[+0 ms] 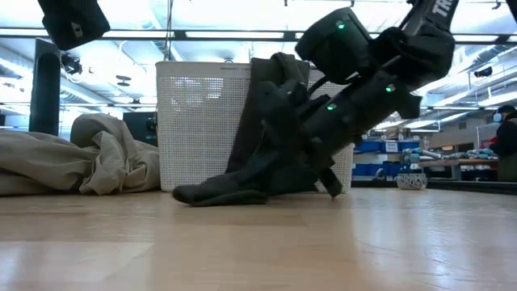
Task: Sort clothes
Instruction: Put the black sweatshirt into the white laundry bin
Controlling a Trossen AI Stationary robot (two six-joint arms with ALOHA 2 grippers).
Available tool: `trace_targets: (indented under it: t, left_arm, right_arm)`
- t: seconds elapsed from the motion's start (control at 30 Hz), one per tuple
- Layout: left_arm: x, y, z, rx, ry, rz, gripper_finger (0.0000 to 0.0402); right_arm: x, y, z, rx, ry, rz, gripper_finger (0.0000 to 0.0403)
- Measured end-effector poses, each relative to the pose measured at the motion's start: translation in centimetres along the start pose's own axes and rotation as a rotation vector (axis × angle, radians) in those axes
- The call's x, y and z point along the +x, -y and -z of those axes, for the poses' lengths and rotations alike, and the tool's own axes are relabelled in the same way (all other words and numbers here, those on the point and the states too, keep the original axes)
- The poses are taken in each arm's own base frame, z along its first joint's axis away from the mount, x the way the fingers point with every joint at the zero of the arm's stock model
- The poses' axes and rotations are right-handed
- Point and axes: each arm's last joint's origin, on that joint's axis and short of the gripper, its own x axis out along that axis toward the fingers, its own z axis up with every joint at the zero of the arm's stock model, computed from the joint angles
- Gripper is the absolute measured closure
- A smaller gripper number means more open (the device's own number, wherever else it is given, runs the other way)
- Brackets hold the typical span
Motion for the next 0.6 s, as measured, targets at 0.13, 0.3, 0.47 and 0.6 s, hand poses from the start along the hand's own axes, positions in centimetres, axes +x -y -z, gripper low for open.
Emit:
trace_targets:
  t: [0.13, 0.3, 0.47, 0.6]
  left_arm:
    - [0.0, -0.1, 0.0, 0.004, -0.002, -0.012, 0.0401]
    - [0.0, -0.1, 0.0, 0.005, 0.003, -0.017, 0.0401]
    - [0.0, -0.1, 0.0, 0.005, 0.003, -0.016, 0.0401]
    - [0.0, -0.1, 0.0, 0.024, 0.007, -0.012, 0.0401]
  right_arm:
    - [0.5, -0.5, -0.2, -0.011, -0.008, -0.021, 0.0307]
    - [0.1, -1.3, -0.6, -0.047, -0.035, -0.079, 0.039]
    - [-2.3, -3.1, -2.3, -0.11, -0.013, -0.135, 0.0398]
    - [-5.5, -4.4, -3.9, -0.206, -0.021, -0.14, 0.04]
